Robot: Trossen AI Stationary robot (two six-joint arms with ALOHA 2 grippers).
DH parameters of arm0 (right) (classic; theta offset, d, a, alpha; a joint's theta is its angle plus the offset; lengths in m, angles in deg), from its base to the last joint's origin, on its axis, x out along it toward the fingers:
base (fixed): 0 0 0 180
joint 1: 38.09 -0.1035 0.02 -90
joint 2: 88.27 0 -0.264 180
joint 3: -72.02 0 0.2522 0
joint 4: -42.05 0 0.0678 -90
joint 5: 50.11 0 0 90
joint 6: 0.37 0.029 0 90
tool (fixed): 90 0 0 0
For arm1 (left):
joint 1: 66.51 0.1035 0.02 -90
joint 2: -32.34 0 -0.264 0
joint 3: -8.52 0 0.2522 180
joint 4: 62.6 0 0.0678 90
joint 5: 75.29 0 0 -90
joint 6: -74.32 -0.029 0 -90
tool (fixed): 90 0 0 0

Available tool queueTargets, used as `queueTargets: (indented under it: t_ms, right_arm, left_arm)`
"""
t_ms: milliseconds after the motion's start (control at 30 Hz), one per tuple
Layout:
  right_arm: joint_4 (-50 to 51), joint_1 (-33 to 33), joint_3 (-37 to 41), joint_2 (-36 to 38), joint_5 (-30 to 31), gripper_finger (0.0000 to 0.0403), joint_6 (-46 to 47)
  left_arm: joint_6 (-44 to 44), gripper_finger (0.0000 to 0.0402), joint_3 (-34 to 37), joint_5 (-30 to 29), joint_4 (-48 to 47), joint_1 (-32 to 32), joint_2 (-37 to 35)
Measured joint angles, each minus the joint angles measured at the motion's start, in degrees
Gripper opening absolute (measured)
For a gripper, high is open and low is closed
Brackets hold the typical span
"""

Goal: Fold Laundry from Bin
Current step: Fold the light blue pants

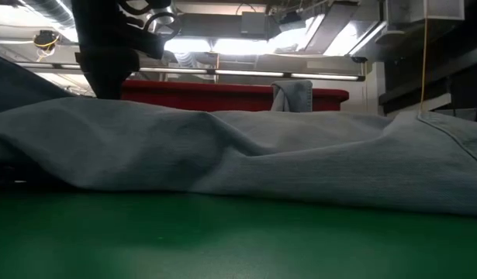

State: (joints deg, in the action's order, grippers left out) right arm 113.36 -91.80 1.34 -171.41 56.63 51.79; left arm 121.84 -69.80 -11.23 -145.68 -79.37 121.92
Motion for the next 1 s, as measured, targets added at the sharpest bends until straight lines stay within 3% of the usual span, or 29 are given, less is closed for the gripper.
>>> queueTargets:
  t_ms: [200, 467, 633, 800, 1000]
  right_arm:
    - [-9.9, -2.2, 6.5, -4.1, -3.1, 0.0177, 3.4]
    - [-12.6, -2.0, 9.7, -8.7, -23.7, 0.0177, 2.9]
    - [-12.3, -2.0, 8.5, -8.2, -32.2, 0.0177, -0.9]
    - [-12.8, -2.1, 5.5, -8.2, -36.3, 0.0177, -6.5]
    - [-12.4, -2.1, 4.9, -8.2, -36.1, 0.0177, -7.1]
  left_arm:
    - [-0.1, 0.0011, 0.0, 0.1, 0.4, 0.0, 0.0]
    - [-0.1, 0.0011, 0.0, 0.2, 1.1, 0.0, 0.0]
    - [-0.1, 0.0011, 0.0, 0.4, 1.3, 0.0, 0.0]
    - [-2.0, 0.0011, 0.0, 3.5, 0.9, 0.0, 0.0]
    - [-3.5, 0.0025, 0.0, 4.7, 1.3, 0.0, 0.0]
